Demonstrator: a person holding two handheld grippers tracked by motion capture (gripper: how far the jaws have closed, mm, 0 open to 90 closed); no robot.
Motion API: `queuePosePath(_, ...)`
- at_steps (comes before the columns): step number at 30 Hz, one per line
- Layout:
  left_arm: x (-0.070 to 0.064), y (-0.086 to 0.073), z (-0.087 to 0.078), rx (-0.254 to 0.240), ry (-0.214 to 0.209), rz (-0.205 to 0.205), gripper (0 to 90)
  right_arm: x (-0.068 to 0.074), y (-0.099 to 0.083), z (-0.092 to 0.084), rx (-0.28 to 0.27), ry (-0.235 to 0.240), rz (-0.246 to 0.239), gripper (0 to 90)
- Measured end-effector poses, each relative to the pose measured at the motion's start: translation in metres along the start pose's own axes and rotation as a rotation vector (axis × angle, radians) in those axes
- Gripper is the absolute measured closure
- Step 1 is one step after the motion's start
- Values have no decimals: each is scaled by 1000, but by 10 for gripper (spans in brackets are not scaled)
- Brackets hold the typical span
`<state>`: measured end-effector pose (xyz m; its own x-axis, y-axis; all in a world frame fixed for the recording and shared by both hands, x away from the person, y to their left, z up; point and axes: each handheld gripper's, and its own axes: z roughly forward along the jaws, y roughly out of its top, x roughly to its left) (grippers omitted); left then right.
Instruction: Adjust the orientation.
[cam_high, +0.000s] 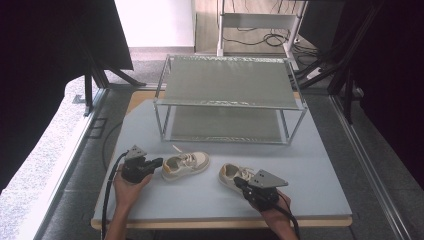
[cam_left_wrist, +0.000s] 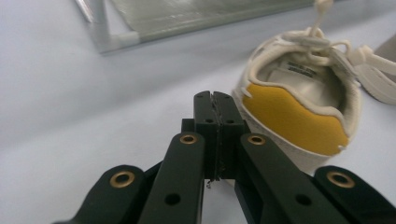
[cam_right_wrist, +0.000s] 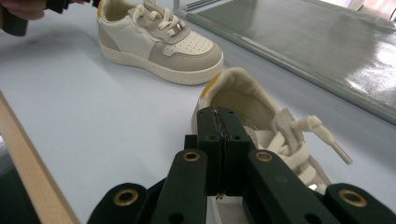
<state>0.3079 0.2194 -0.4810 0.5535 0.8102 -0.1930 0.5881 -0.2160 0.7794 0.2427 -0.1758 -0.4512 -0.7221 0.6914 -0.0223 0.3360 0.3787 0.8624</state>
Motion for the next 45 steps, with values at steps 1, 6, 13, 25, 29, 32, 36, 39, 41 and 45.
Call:
queuePosePath(1,-1,0,0,0,1,4,897,1,-1,-2,-2,-2,-2,895)
queuePosePath(6,-7,-3,-5,24,-52,31,897,3,-4,-10,-7,-5,-12,894)
queuePosePath(13,-22,-11,-9,28,-109,22,895,-6,-3,-19,-34,-12,-2,891)
queuePosePath(25,-51,-13,-2,68,-178,84,875,-14,-6,-25,-37,-18,18,876)
queuePosePath(29,-56,-13,1,74,-197,95,868,-14,-7,-23,-30,-19,15,875)
queuePosePath(32,-55,-12,-1,71,-191,96,840,-14,-7,-23,-29,-21,17,875)
queuePosePath(36,-48,-12,-10,20,-175,72,775,-14,-7,-24,-28,-16,15,877)
queuePosePath(39,-42,-14,-15,-22,-136,31,703,-12,-8,-25,-25,-8,11,885)
queuePosePath(41,-37,-16,-17,-32,-126,4,678,-10,-11,-26,-17,-2,13,889)
queuePosePath(45,-33,-16,-17,-35,-126,-23,630,-7,-25,-30,9,13,21,891)
